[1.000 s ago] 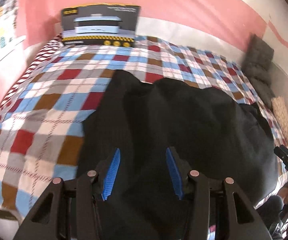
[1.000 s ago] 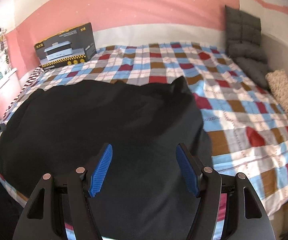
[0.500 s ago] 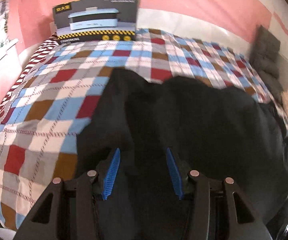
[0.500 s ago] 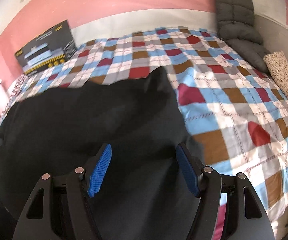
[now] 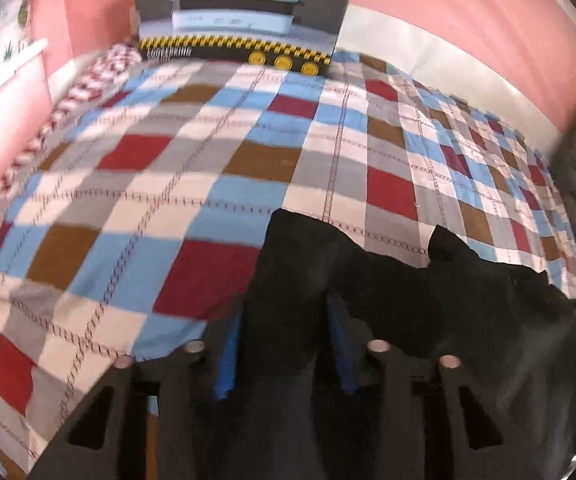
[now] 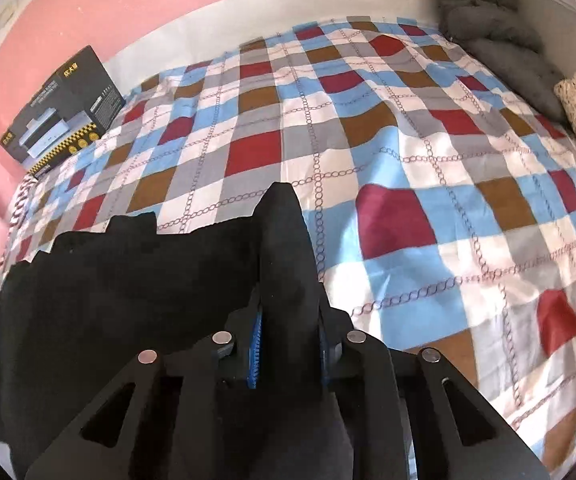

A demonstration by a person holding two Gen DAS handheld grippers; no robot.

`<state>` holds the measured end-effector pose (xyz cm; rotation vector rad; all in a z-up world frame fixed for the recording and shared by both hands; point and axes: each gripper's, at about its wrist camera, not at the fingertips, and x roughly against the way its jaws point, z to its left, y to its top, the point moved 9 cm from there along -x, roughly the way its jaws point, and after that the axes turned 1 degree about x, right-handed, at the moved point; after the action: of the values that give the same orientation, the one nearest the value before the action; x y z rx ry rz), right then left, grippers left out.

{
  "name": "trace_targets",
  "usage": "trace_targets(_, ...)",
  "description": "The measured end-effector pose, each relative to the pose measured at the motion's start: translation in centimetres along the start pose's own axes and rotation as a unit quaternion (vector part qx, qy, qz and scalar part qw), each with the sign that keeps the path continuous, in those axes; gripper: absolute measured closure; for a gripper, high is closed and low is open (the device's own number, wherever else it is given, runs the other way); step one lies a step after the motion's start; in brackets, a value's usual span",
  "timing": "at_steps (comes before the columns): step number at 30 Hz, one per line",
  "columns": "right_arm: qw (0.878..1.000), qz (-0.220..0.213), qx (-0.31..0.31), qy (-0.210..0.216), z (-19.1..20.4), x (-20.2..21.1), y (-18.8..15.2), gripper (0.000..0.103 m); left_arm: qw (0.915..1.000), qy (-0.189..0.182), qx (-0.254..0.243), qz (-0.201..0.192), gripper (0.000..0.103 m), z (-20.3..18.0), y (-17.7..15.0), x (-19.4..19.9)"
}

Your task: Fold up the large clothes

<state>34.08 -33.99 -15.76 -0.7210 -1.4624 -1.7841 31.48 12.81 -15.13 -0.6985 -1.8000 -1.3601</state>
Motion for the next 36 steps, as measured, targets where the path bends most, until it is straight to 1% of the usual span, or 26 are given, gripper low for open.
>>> trace_targets(1, 1.0, -0.007, -0.001, -0.002, -0.1, 0.2, 0.3, 0.085, 0.9999, 0.006, -0.004, -0.013, 0.07, -0.1, 0.3, 0.2)
trace_targets(3, 1.0, -0.011, -0.001, -0.013, -0.6, -0.4, 0.5, 0.086, 0.9997, 0.008, -0.002, -0.025, 0.071, -0.1, 0.6, -0.3)
trace_targets(5, 1.0, 0.002, -0.01, -0.017, -1.1, -1.9, 0.0, 0.086, 0.9997, 0.014, 0.001, -0.021, 0.071, 0.2, 0.5, -1.9)
trace_targets(9, 0.999, 0.008, 0.007, -0.047, -1.0, -4.4, -0.5, 0.084, 0.999, 0.036, -0.006, -0.027, 0.07, -0.1, 0.1, -4.0)
trace_targets(11, 0.998, 0.012, 0.011, -0.057, -1.1, -5.2, -0.5, 0.082, 0.9989, 0.037, -0.003, -0.027, 0.069, 0.0, 0.1, -4.4)
trace_targets(13, 0.999, 0.013, 0.007, -0.052, -1.4, -5.3, -0.3, 0.081, 0.9993, 0.029, 0.008, -0.023, 0.066, 0.4, 0.2, -4.3)
trace_targets(15, 0.999, 0.013, -0.01, -0.037, -1.9, -4.7, -0.1, 0.078, 0.9995, 0.019, 0.016, -0.018, 0.065, 0.7, 0.3, -4.0)
trace_targets(16, 0.999, 0.011, -0.015, -0.032, -2.0, -4.3, 0.0, 0.075, 0.9995, 0.017, 0.019, -0.018, 0.063, 0.9, 0.5, -3.5)
trace_targets(20, 0.999, -0.023, -0.032, -0.023, -2.5, -0.6, 0.7, 0.071, 0.9992, 0.01, 0.028, -0.025, 0.062, 1.4, 0.8, -1.2)
trace_targets(23, 0.998, -0.05, -0.02, -0.022, -2.1, 2.5, 0.5, 0.071, 0.9984, 0.018, 0.028, -0.046, 0.063, 1.8, 0.9, 1.3)
trace_targets(26, 0.998, -0.064, -0.008, 0.003, -0.7, 4.2, -0.3, 0.071, 0.9977, 0.004, 0.02, -0.064, 0.063, 1.2, 0.3, 3.8)
trace_targets(28, 0.999, -0.051, 0.004, 0.017, 0.2, 3.5, -1.0, 0.071, 0.9976, -0.004, -0.004, -0.069, 0.063, -0.2, -0.4, 4.5)
trace_targets(31, 1.0, -0.024, 0.003, 0.007, -0.1, 0.2, -1.2, 0.071, 0.9968, 0.007, -0.058, -0.055, 0.063, -2.3, -1.0, 3.1)
trace_targets(33, 1.0, -0.001, -0.011, -0.012, -1.5, -2.3, -1.4, 0.069, 0.9974, 0.015, -0.06, -0.035, 0.063, -2.3, -1.2, 1.3)
trace_targets(34, 1.0, 0.009, -0.025, -0.012, -2.1, -3.1, -1.5, 0.064, 0.9981, 0.017, -0.054, -0.024, 0.063, -2.1, -1.5, 0.5)
trace_targets(36, 0.999, 0.019, -0.051, -0.001, -2.8, -3.3, -1.5, 0.064, 0.9988, 0.014, -0.045, -0.014, 0.063, -1.8, -1.7, -0.2)
